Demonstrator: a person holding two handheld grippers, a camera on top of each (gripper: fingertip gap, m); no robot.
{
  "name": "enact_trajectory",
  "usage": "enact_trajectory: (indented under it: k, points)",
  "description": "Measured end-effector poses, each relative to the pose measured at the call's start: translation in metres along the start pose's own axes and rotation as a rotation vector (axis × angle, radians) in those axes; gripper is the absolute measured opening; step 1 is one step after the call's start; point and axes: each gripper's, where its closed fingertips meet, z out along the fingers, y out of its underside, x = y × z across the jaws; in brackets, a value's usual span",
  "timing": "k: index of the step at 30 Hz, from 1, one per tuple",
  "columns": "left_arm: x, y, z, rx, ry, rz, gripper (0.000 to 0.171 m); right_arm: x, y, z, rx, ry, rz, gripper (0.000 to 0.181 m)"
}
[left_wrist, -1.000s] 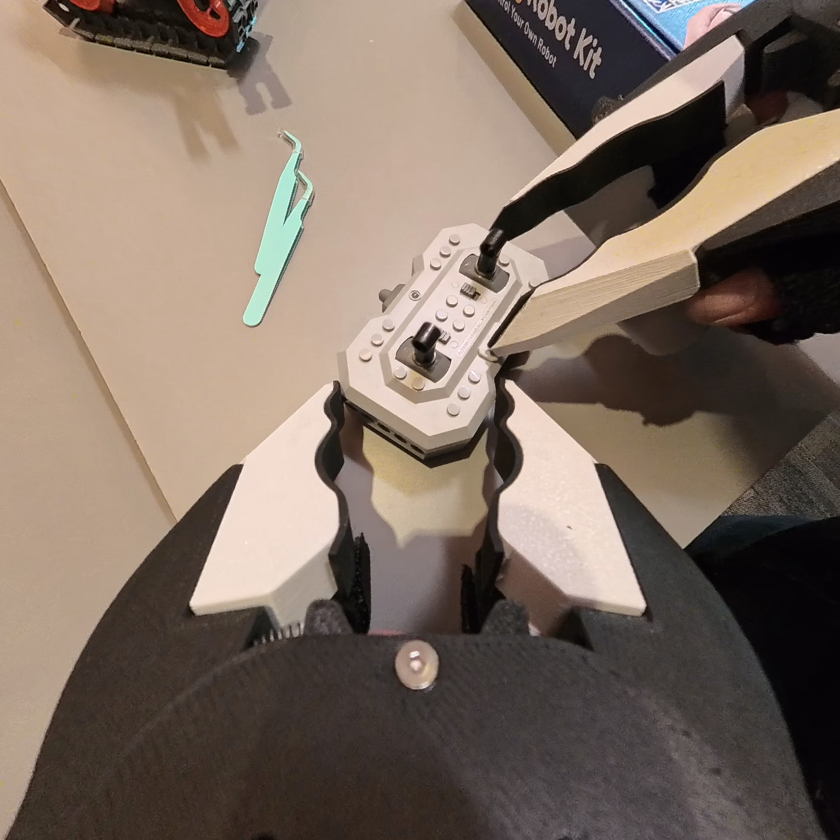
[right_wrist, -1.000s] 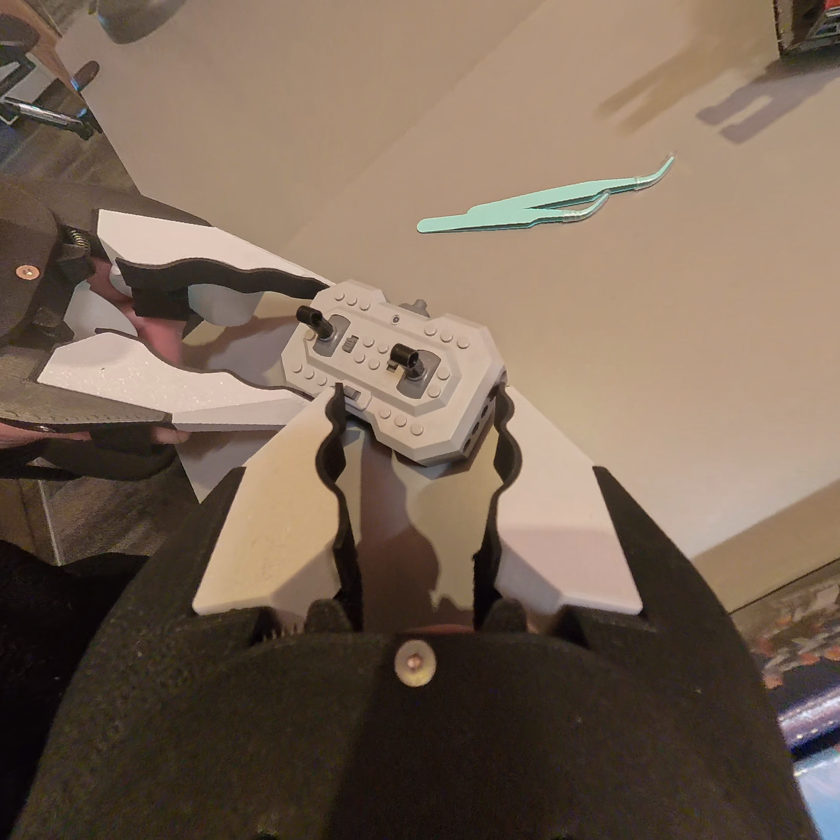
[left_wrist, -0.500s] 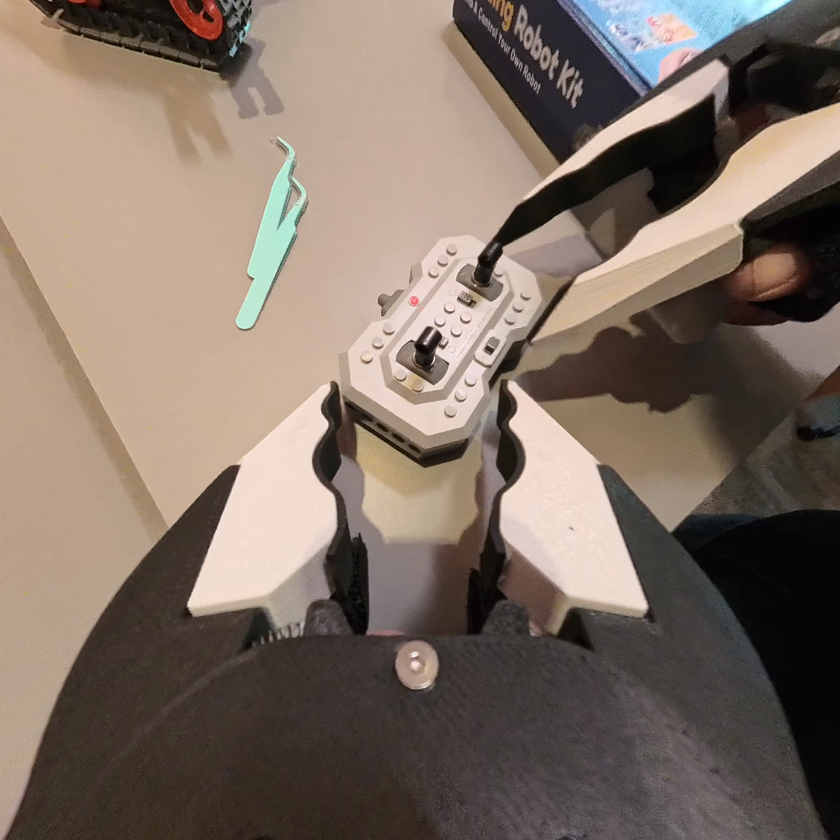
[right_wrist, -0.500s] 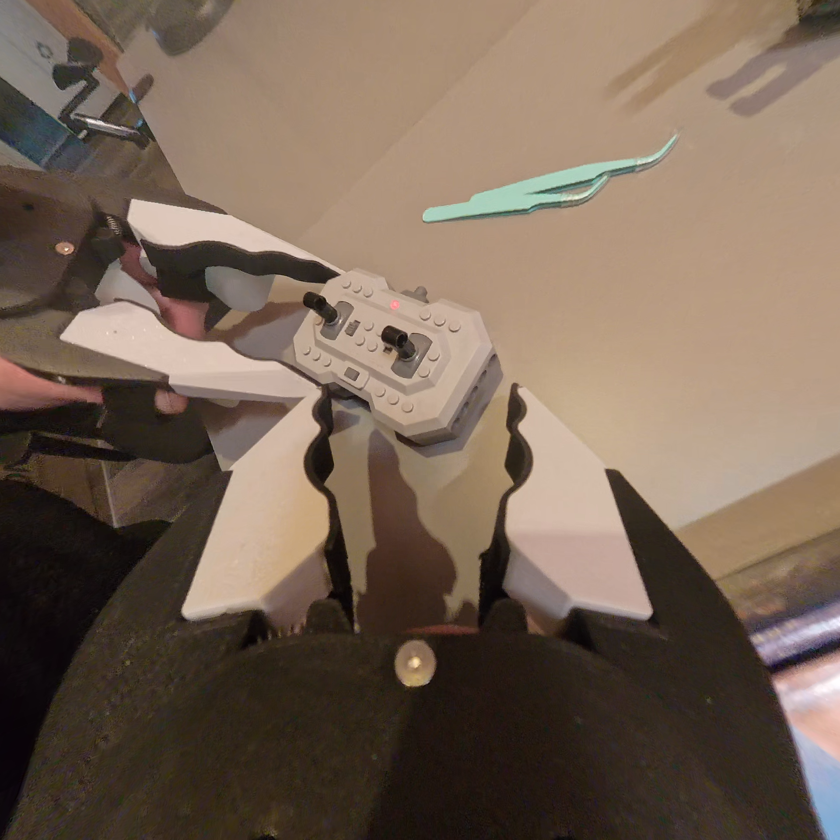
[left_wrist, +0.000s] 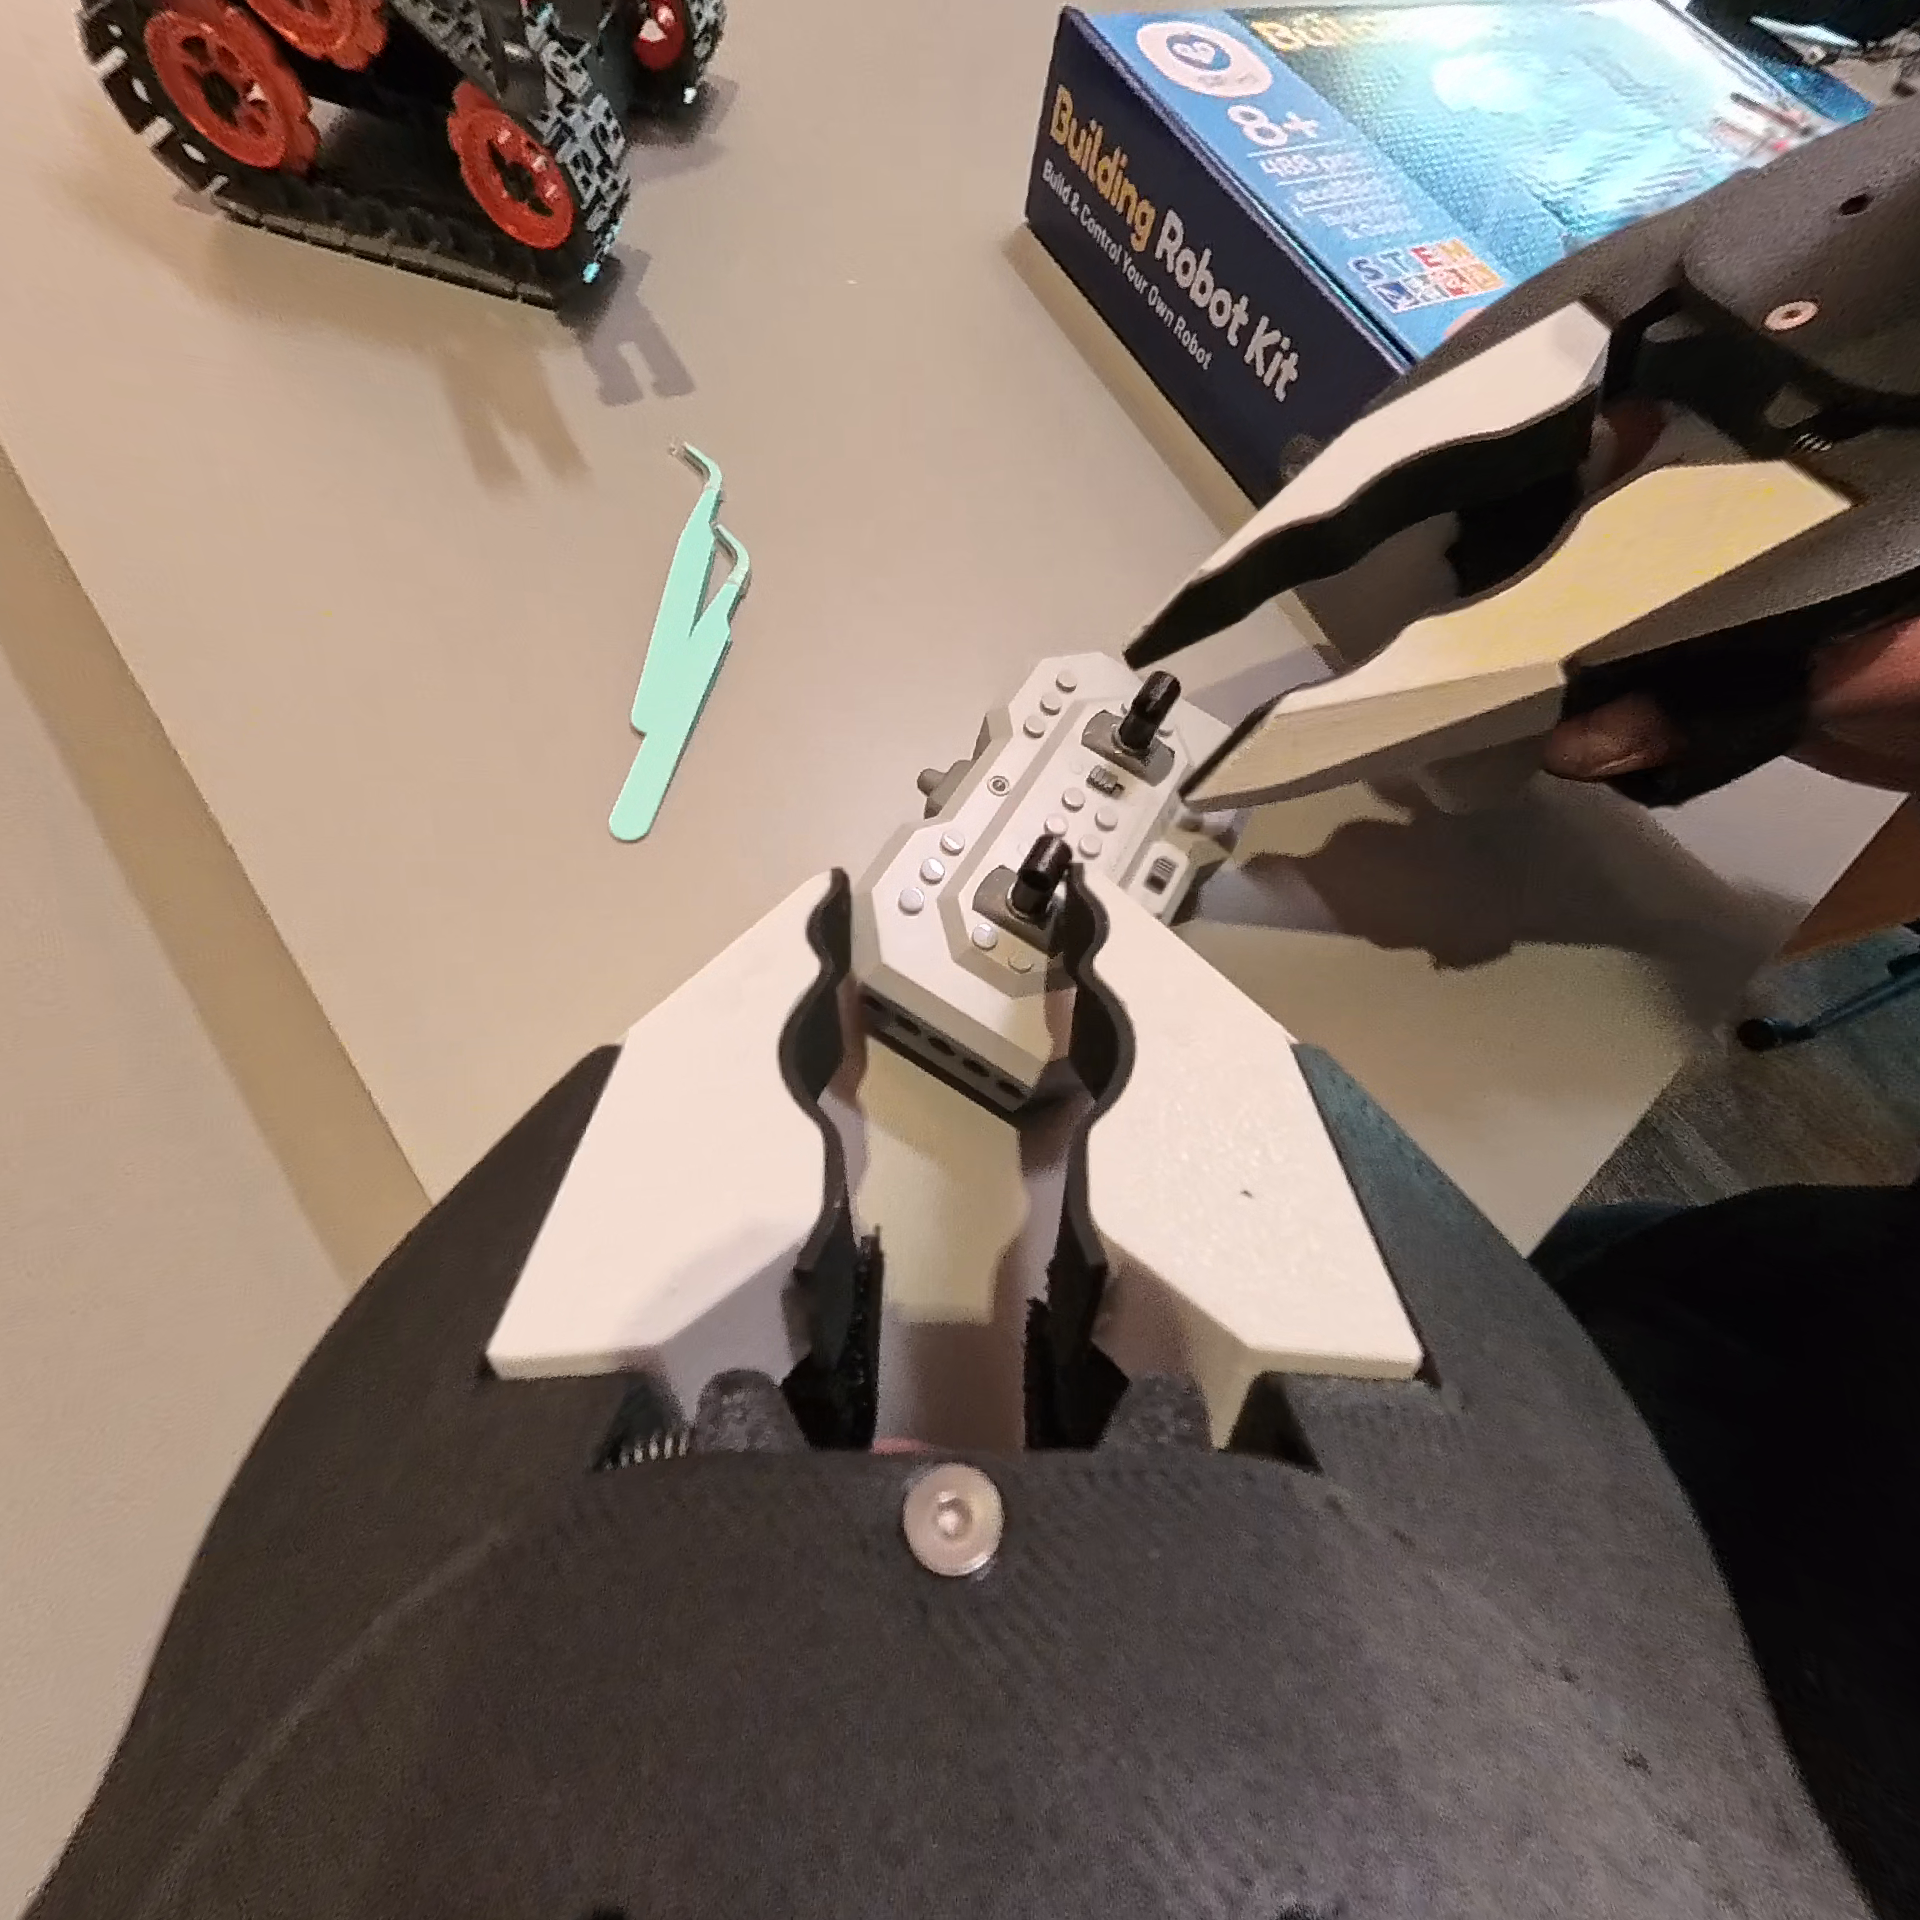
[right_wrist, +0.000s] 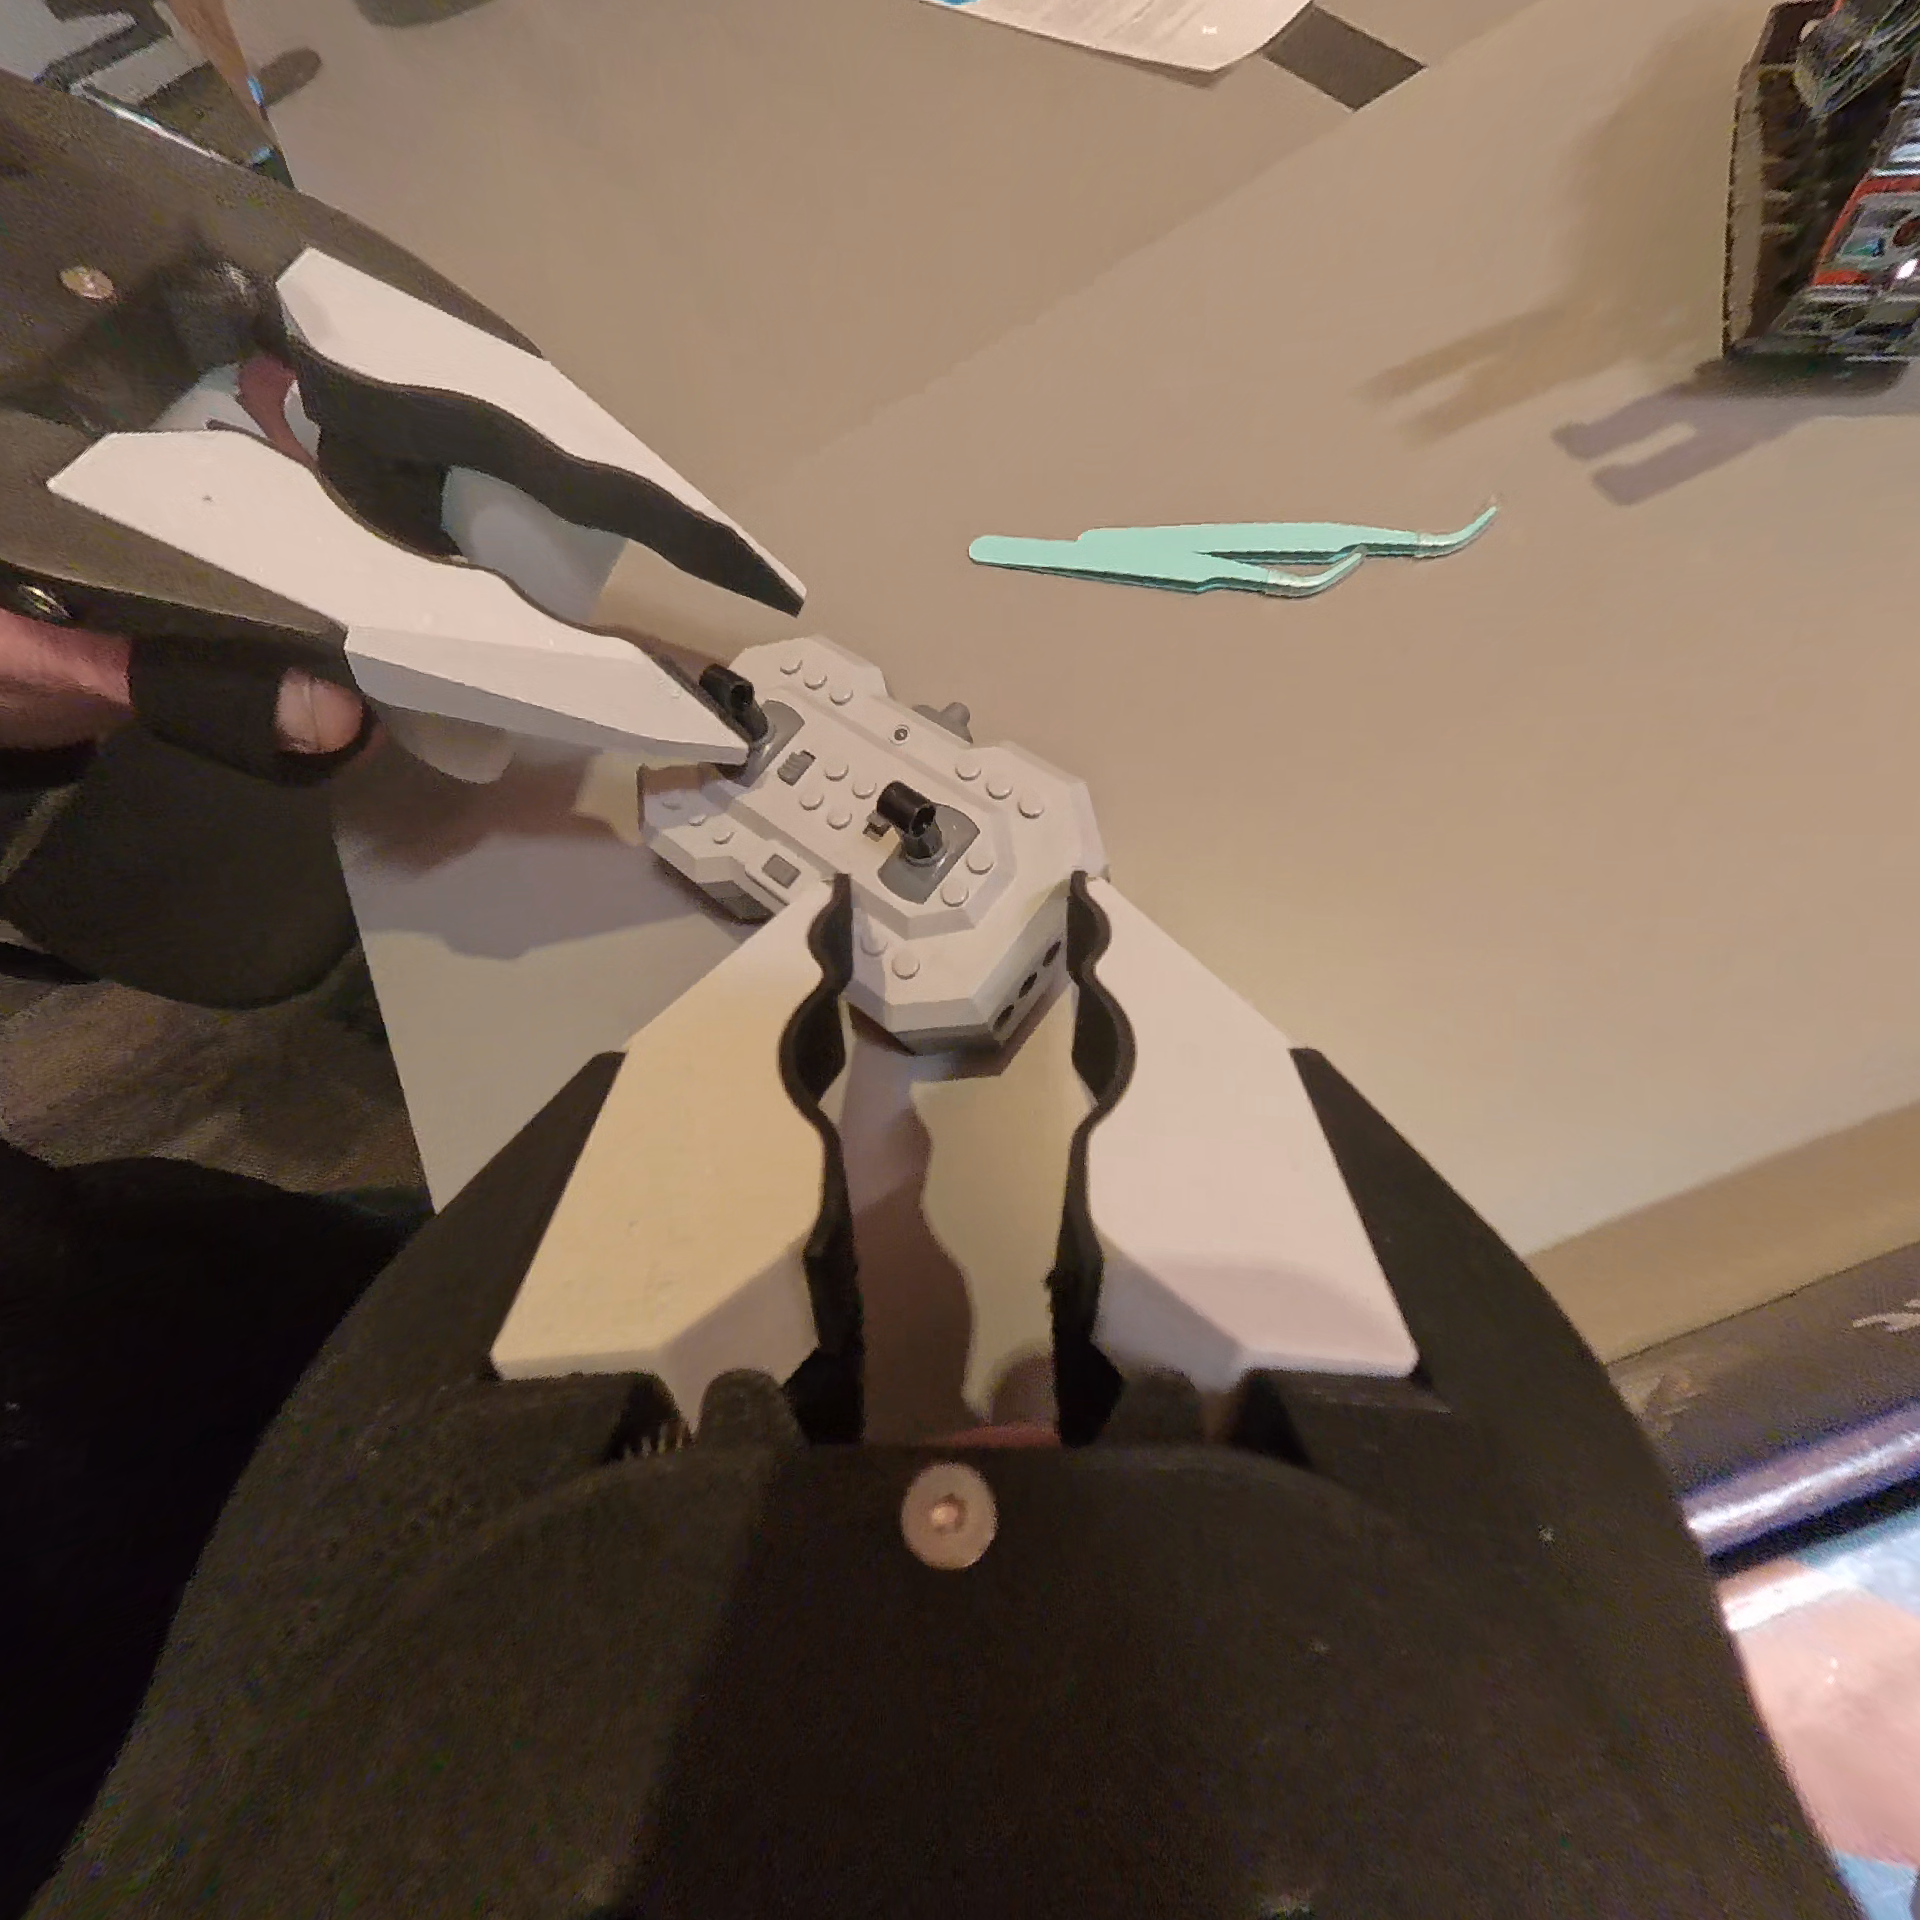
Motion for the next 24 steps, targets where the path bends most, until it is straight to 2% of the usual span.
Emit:
enact_trajectory:
  k: [3, 10, 12, 15, 16, 17, 18, 22, 23, 24]
  points:
    - [0.0032, 0.0006, 0.0035, -0.013, 0.019, 0.014, 0.030, 0.0034, 0.0021, -0.0005, -0.007, 0.016, -0.011, 0.032]
    - [0.0028, -0.0013, 0.0061, -0.006, 0.048, -0.017, 0.027, 0.0043, 0.0026, -0.0008, -0.018, 0.023, -0.008, 0.029]
    - [0.0068, -0.0012, 0.0072, -0.012, 0.083, -0.047, 0.018, 0.0044, 0.0028, -0.0010, -0.021, 0.027, -0.015, 0.027]
    - [0.0052, -0.0021, 0.0078, -0.009, 0.087, -0.074, 0.018, 0.0048, 0.0027, -0.0017, -0.023, 0.028, -0.021, 0.024]
    - [0.0047, -0.0023, 0.0079, -0.011, 0.088, -0.077, 0.018, 0.0051, 0.0028, -0.0021, -0.020, 0.028, -0.025, 0.021]
    - [0.0037, -0.0028, 0.0080, -0.010, 0.088, -0.090, 0.019, 0.0081, 0.0034, -0.0030, -0.020, 0.047, -0.023, 0.006]
    - [0.0022, -0.0034, 0.0079, -0.006, 0.089, -0.107, 0.019, 0.0101, 0.0031, -0.0037, -0.008, 0.056, -0.039, 0.000]
    - [0.0023, -0.0037, 0.0080, -0.011, 0.104, -0.105, 0.019, 0.0091, 0.0043, -0.0057, -0.011, 0.040, -0.015, 0.000]
    - [0.0023, -0.0040, 0.0080, -0.011, 0.106, -0.108, 0.019, 0.0104, 0.0047, -0.0065, -0.011, 0.047, -0.015, 0.007]
    - [0.0026, -0.0045, 0.0077, -0.006, 0.109, -0.107, 0.021, 0.0103, 0.0051, -0.0064, -0.007, 0.037, -0.001, 0.029]
